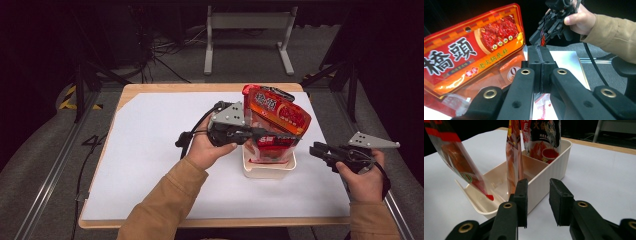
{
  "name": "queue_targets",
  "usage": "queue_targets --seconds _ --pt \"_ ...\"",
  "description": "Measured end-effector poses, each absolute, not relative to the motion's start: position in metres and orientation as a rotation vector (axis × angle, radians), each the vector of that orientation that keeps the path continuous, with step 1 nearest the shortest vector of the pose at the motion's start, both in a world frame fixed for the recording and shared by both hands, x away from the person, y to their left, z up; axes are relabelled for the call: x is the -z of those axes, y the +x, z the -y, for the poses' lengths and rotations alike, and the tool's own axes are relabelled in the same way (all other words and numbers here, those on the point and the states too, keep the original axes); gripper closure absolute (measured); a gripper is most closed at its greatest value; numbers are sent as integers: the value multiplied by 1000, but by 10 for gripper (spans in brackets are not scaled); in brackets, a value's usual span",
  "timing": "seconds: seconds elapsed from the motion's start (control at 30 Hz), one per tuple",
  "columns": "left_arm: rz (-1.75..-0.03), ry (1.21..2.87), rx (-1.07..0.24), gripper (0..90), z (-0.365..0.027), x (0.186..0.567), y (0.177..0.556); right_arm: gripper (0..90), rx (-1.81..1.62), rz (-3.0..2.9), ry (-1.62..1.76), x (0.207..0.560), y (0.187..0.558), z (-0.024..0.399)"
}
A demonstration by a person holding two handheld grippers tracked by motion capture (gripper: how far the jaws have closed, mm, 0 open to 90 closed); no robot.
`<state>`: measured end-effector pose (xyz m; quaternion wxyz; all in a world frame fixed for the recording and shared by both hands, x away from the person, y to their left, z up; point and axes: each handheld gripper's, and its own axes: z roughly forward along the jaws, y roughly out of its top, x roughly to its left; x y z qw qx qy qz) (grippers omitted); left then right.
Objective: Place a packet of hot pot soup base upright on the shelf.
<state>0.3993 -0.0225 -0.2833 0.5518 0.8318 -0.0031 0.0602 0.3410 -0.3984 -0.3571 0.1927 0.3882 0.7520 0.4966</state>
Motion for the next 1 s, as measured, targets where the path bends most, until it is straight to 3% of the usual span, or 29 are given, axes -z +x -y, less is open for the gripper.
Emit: queue_targets --seconds 1.0 --pt "-1 2013 -80 900 34 319 409 677 -1395 -2109 1098 358 341 398"
